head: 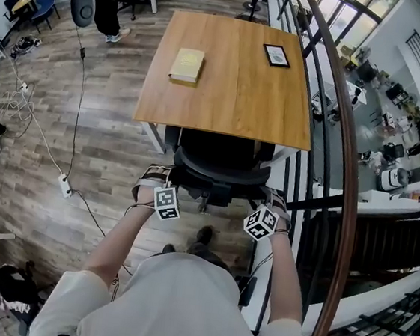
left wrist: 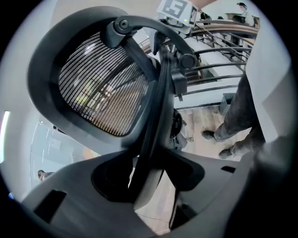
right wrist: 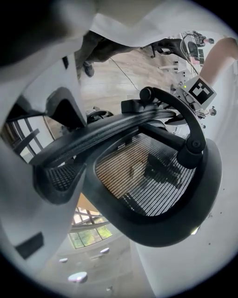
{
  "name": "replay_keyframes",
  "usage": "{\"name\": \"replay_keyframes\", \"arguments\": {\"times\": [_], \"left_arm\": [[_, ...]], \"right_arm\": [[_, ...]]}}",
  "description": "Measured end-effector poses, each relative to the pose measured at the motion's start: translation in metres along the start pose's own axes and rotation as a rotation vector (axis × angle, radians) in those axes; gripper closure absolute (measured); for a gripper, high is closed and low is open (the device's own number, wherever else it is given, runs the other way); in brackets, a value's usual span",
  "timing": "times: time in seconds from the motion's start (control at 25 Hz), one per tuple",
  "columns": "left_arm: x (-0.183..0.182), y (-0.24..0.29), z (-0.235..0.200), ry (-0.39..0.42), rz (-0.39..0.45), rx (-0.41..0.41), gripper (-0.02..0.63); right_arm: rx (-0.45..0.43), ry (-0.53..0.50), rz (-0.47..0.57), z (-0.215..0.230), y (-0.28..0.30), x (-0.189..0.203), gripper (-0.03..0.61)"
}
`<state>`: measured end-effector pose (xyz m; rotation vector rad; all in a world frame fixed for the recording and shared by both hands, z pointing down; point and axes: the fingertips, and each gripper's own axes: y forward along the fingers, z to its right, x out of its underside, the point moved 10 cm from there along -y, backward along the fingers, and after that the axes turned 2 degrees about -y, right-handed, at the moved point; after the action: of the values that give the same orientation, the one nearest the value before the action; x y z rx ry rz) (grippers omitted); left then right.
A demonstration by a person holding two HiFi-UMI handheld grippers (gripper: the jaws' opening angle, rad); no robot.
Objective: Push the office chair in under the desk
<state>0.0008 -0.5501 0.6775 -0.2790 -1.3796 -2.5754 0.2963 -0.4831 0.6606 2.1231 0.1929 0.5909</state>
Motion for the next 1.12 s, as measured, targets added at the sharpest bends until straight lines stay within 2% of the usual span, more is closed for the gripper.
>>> {"name": "replay_keyframes", "arguments": {"times": [0.28, 0.52, 0.92, 1.0, 1.12], "left_arm": [[-0.011, 0.025, -0.027, -0.025, -0.038, -0.013, 0.411], [-0.023, 0.043, -0.053, -0.044, -0.047, 0.017, 0.410], [-0.031, 0.070, -0.081, -0.035, -0.065, -0.021, 0.414], [-0.031, 0.072, -0.088, -0.059, -0.068, -0.014, 0.411], [-0.031, 0.075, -0.099, -0.133, -0.060, 0.052, 0.387]], "right_arm": [[0.005, -0.034, 0.027, 0.036, 0.023, 0.001, 0.345], [0.014, -0.055, 0.046, 0.067, 0.040, 0.004, 0.345], [0.017, -0.070, 0.049, 0.105, 0.068, 0.000, 0.345], [0.000, -0.061, 0.038, 0.113, 0.071, -0.004, 0.345], [-0.041, -0.057, -0.001, 0.121, 0.077, -0.010, 0.345]]}}
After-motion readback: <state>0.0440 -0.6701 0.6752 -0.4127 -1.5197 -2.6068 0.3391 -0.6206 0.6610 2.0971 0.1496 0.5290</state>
